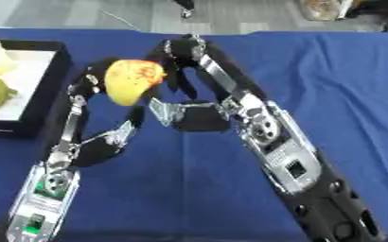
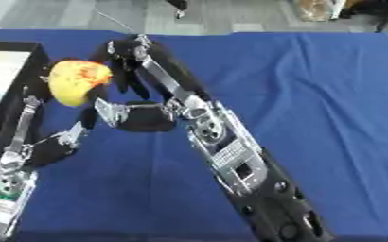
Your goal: Pick up the objects with one hand, pass them to the other hand, and then place them into the box on the other side of the table.
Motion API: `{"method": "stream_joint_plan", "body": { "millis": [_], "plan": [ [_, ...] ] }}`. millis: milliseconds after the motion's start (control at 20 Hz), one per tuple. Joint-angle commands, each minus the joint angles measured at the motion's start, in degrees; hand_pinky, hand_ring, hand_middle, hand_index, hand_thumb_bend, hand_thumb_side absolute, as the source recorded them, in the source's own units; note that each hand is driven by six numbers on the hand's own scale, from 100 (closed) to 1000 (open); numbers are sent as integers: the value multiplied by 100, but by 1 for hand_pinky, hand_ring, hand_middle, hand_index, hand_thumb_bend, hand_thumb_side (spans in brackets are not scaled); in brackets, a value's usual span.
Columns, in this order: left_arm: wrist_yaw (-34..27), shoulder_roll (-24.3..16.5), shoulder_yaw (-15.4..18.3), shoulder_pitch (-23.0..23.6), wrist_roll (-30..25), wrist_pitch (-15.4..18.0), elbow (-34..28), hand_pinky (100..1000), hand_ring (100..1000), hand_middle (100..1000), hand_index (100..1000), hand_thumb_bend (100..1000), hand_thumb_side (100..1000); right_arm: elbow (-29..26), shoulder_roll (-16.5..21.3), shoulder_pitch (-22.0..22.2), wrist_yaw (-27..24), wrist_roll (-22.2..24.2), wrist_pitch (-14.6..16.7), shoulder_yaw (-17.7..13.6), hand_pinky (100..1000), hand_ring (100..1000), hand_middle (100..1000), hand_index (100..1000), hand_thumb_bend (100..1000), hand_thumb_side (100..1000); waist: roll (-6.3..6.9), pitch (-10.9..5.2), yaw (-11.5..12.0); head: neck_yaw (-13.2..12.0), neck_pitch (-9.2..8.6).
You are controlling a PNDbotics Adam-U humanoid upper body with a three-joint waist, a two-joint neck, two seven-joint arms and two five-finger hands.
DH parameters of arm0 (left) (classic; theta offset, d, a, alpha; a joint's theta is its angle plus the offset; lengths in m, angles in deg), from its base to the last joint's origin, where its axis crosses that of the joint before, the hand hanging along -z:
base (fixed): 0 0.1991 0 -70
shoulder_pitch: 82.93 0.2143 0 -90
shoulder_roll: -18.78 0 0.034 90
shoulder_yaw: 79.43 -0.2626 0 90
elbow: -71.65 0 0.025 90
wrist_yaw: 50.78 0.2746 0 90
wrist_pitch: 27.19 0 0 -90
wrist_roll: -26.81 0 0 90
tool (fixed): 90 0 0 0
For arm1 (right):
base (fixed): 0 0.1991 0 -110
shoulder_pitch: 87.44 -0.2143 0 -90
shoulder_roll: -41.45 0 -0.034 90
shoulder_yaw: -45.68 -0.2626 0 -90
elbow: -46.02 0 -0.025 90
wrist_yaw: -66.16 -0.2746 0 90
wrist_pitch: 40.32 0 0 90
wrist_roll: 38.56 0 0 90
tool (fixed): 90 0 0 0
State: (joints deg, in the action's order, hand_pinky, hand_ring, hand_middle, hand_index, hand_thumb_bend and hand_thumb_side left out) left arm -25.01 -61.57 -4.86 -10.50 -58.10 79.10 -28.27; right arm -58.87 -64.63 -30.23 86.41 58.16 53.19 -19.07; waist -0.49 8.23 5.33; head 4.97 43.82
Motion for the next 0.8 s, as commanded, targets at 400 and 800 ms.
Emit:
{"method": "stream_joint_plan", "body": {
  "millis": [400,800],
  "plan": [
    [-699,-242,80,56,-1065,380,-330,664,756,851,947,424,631,19,17,-56,133,-113,-122,-36,531,116,242,185,100,100,11,-64,1,65,30],
    [-848,-220,116,37,-833,250,-304,657,750,847,943,396,666,62,25,-48,155,-22,-85,-22,530,112,240,183,100,100,8,-55,-15,70,30]
  ]
}}
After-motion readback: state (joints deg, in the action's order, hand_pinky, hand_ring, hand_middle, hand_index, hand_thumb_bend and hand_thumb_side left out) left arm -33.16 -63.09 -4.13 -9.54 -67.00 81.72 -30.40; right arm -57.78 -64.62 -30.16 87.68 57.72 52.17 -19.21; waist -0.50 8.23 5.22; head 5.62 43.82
